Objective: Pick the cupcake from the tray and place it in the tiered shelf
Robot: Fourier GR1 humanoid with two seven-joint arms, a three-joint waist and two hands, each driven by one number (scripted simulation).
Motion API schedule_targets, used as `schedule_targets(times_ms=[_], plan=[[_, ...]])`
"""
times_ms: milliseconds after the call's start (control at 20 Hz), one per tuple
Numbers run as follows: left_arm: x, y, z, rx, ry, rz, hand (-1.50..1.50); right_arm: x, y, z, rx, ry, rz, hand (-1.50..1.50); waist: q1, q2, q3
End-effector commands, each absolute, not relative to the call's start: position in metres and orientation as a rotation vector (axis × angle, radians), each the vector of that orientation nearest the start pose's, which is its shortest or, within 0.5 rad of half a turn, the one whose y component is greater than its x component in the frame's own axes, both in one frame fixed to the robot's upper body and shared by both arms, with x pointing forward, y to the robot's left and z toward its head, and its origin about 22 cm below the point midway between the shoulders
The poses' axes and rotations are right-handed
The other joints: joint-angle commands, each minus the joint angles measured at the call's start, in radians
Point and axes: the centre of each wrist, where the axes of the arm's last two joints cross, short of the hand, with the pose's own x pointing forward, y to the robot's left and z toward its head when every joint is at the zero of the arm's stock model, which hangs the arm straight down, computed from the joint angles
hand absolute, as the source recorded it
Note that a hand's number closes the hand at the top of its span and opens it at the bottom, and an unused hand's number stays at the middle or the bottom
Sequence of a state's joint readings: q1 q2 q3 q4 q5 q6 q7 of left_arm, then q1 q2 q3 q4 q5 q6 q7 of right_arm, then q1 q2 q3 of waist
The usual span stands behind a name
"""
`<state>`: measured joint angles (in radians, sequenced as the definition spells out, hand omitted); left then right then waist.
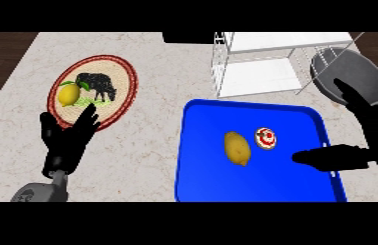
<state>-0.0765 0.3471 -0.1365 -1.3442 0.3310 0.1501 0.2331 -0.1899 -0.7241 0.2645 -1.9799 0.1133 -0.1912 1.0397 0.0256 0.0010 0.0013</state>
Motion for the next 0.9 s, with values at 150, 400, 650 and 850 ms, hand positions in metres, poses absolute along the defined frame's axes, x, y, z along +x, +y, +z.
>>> schedule_targets(times_ms=[150,400,650,850], plan=[[0.249,0.299,-0.027,0.075,-1.114,0.027,0.0,0.27,-0.218,0.149,-0.696,-0.904,0.504,-1.5,-0.006,0.002,-0.002],[0.249,0.299,-0.034,0.116,-1.112,0.046,0.0,0.266,-0.208,0.12,-0.713,-0.838,0.522,-1.5,-0.021,0.0,-0.002],[0.257,0.301,-0.03,0.104,-1.119,0.046,0.0,0.261,-0.184,0.116,-0.773,-0.844,0.494,-1.5,-0.027,-0.001,-0.002],[0.258,0.308,-0.021,0.093,-1.113,0.049,0.0,0.271,-0.182,0.104,-0.818,-0.792,0.527,-1.5,-0.023,0.0,-0.002]])
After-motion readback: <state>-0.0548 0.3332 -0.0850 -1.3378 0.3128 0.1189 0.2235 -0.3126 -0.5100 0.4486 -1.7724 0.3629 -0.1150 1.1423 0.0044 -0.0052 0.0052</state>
